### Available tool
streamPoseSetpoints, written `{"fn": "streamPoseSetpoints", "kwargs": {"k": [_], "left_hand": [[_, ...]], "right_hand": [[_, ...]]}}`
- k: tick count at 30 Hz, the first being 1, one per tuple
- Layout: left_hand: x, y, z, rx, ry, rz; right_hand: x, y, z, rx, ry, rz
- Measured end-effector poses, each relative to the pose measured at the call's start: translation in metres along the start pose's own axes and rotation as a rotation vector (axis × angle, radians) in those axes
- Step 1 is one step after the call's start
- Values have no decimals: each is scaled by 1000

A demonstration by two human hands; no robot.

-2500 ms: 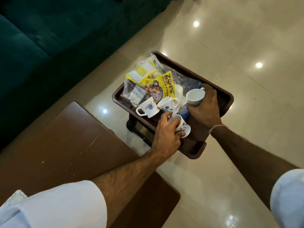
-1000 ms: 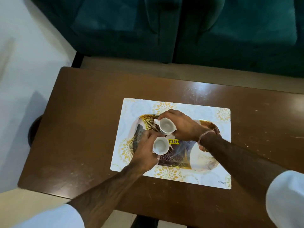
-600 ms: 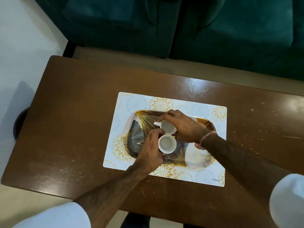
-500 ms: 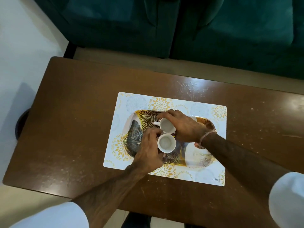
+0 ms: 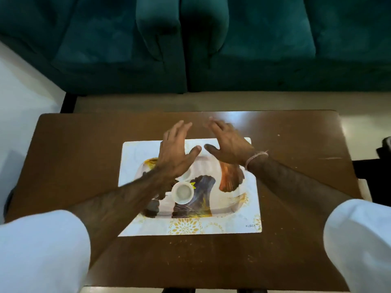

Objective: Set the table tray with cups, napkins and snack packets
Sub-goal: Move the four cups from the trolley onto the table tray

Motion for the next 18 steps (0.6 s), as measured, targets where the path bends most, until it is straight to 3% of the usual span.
{"fn": "streamPoseSetpoints", "kwargs": {"k": [11, 18], "left_hand": [[-109, 94, -194, -229, 88, 169], [-223, 108, -341, -375, 79, 297]], "right_hand": [[121, -88, -208, -325, 31, -282], [166, -194, -364, -570, 40, -329]]}}
Point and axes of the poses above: each hand's wrist, its own y-axis towards the middle knuckle, its own x-axis out of the back of the hand, z = x × y, the point moved 7 cm from there along y, towards the middle knuckle, and after that the axes turned 5 degrees about -x, right-handed, at the moved point
